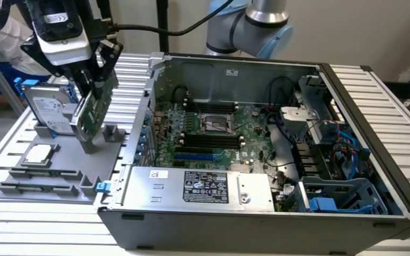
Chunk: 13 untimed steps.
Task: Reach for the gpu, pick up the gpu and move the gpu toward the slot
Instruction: 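Pick up the gpu and move the gpu toward the slot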
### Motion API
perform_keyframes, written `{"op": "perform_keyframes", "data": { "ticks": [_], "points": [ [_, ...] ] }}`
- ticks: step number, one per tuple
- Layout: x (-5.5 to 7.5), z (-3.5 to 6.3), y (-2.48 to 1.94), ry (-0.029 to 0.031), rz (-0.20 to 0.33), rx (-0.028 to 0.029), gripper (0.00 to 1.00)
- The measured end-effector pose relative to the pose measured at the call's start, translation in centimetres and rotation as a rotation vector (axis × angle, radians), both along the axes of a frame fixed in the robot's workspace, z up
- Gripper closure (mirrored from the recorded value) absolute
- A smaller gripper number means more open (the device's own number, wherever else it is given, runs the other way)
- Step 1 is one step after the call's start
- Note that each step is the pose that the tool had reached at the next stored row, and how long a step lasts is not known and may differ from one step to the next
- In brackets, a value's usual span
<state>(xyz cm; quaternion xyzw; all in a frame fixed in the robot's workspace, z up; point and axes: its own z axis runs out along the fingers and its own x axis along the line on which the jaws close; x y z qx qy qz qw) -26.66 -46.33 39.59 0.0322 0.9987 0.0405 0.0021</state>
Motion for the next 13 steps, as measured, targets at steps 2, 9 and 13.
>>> {"op": "perform_keyframes", "data": {
  "ticks": [2, 9, 13],
  "points": [
    [0.8, 0.91, -0.03, 0.0015, 0.000, 0.0023, 0.73],
    [3.9, 2.88, -0.04, 0.0071, 0.000, 0.0140, 0.73],
    [5.8, 3.00, -0.04, 0.0084, 0.000, 0.0175, 0.73]
  ]
}}
